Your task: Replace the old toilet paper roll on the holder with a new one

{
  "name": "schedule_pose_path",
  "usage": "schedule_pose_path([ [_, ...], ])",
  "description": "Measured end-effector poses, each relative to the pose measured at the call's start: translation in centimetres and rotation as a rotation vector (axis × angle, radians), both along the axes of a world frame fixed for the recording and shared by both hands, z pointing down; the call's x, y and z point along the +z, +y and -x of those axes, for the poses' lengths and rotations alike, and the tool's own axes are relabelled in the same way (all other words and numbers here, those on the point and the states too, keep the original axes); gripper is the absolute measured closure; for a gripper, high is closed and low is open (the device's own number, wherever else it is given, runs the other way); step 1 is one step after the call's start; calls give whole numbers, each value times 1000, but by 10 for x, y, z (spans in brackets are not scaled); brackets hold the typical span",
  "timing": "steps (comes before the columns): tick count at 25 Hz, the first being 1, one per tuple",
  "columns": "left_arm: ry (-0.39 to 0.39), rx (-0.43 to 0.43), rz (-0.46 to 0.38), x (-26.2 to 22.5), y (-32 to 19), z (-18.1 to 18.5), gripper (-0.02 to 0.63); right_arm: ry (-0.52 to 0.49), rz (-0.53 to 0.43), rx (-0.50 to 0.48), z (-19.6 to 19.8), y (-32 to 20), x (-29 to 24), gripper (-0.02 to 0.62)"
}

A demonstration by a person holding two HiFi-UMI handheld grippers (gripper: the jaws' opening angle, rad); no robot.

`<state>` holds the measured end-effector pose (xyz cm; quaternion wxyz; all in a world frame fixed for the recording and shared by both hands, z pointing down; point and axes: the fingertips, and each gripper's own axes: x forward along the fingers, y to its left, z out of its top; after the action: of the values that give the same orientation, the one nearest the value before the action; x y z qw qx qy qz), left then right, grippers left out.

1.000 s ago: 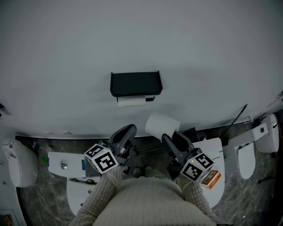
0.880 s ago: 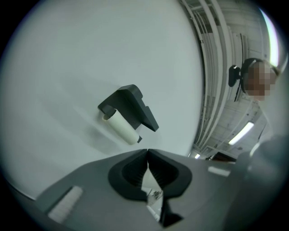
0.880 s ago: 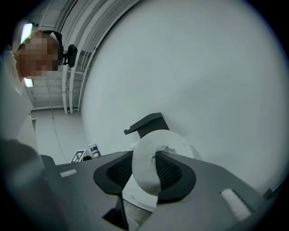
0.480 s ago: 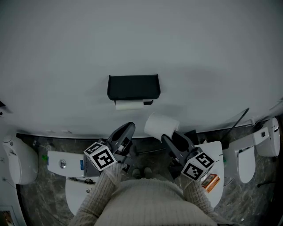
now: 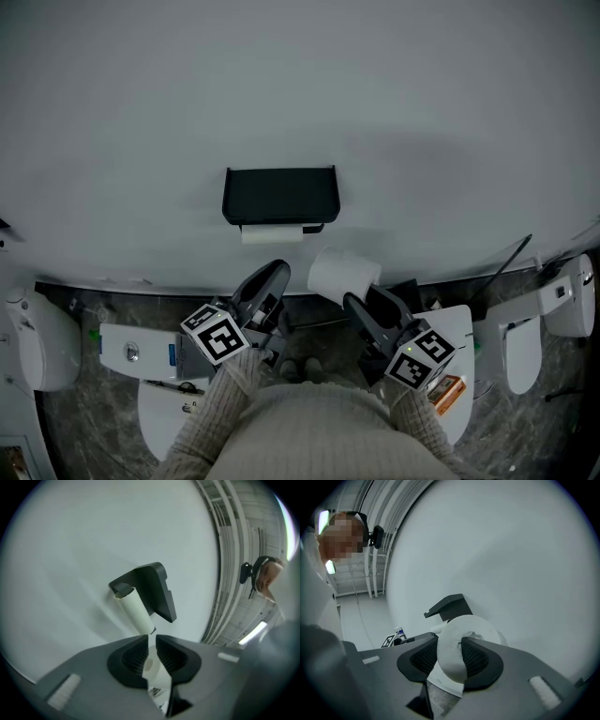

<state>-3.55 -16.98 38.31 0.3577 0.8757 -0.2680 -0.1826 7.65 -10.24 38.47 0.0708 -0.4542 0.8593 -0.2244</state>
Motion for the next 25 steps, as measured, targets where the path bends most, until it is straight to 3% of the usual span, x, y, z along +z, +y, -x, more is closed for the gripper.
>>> schedule_pose_path([
  [14,84,-81,46,0,-32,1,414,17,17,-31,0,-12,9,449],
  [21,211,-120,52,-11,-46,7,382,19,37,-33,0,-15,14,449],
  [25,282,-127,117,-6,-53,8,377,17,47,-30,0,-19,16,449],
])
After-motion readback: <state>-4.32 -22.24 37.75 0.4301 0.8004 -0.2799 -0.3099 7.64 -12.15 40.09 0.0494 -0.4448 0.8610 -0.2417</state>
